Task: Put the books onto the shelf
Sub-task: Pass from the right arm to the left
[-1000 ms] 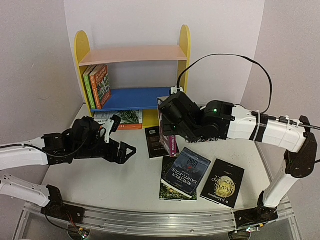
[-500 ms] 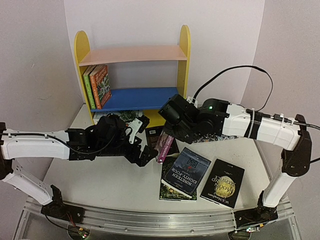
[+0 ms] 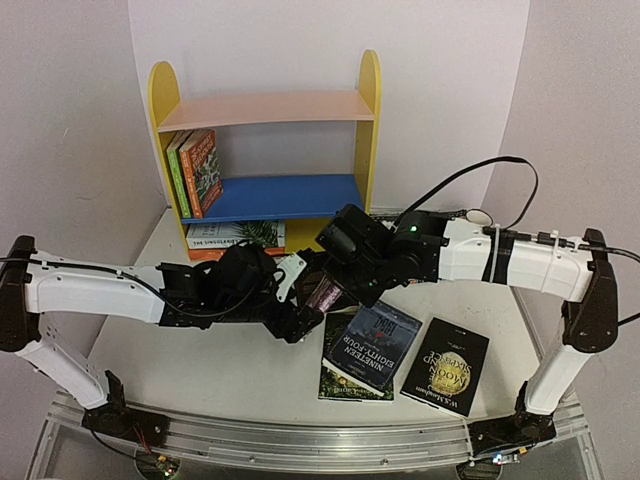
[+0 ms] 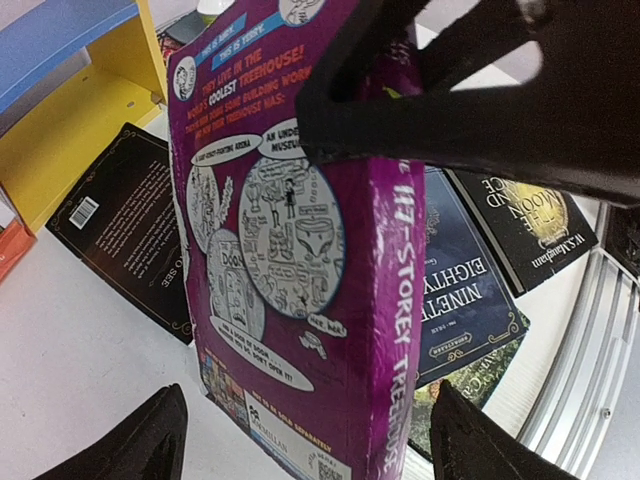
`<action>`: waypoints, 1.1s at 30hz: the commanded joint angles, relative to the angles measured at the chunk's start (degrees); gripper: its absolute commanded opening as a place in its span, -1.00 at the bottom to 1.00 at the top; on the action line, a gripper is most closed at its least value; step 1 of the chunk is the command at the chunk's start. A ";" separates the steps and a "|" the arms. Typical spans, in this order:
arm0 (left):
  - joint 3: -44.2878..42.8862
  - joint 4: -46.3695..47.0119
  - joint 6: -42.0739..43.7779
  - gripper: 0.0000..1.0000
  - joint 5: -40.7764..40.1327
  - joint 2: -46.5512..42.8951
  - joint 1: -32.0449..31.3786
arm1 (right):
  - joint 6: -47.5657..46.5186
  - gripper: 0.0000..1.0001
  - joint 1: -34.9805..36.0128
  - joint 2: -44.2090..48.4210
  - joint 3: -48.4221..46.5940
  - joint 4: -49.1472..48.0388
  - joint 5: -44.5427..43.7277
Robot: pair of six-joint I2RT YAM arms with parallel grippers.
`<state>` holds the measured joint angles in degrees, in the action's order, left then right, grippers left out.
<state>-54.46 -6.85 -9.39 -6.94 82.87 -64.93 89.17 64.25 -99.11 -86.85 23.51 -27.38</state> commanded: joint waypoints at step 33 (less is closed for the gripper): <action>0.50 2.81 -6.41 -1.00 -1.82 -6.84 3.61 | -35.52 0.92 -13.53 13.34 11.98 -11.13 6.28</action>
<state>-53.56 -8.03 -12.49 -9.96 82.35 -63.83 72.18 53.43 -90.28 -75.99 11.09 -19.70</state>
